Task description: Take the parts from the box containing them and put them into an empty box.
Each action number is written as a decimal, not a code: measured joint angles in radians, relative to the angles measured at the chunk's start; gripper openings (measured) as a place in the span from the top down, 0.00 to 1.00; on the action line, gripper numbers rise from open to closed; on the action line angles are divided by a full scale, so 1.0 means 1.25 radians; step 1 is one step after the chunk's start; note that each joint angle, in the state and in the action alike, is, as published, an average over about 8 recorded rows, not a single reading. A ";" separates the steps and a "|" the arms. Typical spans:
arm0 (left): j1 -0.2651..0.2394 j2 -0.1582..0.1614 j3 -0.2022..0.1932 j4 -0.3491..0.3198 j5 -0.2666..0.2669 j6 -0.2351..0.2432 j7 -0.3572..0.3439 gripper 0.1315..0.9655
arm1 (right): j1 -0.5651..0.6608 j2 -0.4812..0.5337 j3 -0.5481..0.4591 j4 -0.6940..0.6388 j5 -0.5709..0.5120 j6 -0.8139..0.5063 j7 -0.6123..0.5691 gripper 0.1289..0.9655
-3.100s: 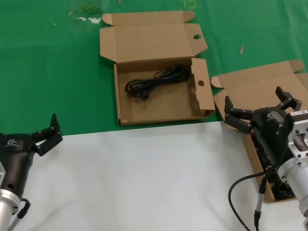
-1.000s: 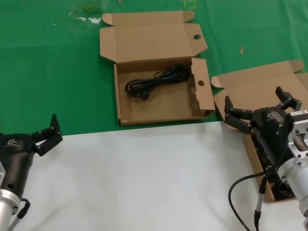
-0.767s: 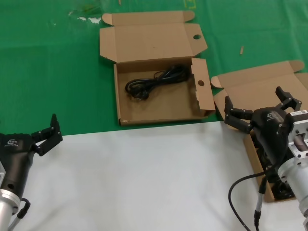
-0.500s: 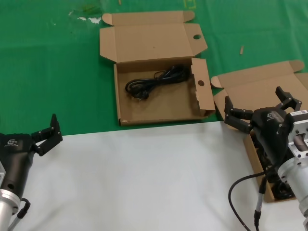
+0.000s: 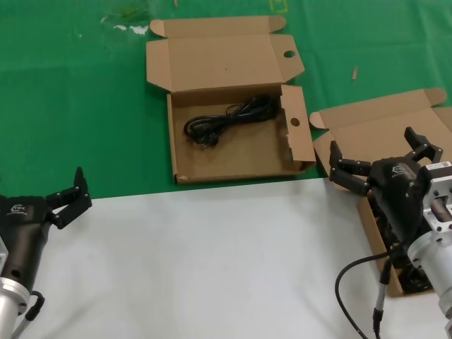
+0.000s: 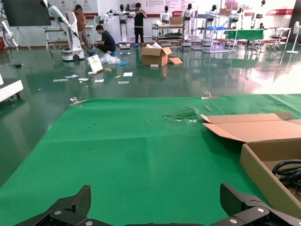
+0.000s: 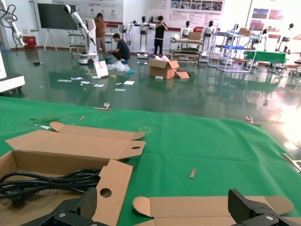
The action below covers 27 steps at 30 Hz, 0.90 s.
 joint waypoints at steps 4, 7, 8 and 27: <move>0.000 0.000 0.000 0.000 0.000 0.000 0.000 0.00 | 0.000 0.000 0.000 0.000 0.000 0.000 0.000 0.00; 0.000 0.000 0.000 0.000 0.000 0.000 0.000 0.00 | 0.000 0.000 0.000 0.000 0.000 0.000 0.000 0.00; 0.000 0.000 0.000 0.000 0.000 0.000 0.000 0.00 | 0.000 0.000 0.000 0.000 0.000 0.000 0.000 0.00; 0.000 0.000 0.000 0.000 0.000 0.000 0.000 0.00 | 0.000 0.000 0.000 0.000 0.000 0.000 0.000 0.00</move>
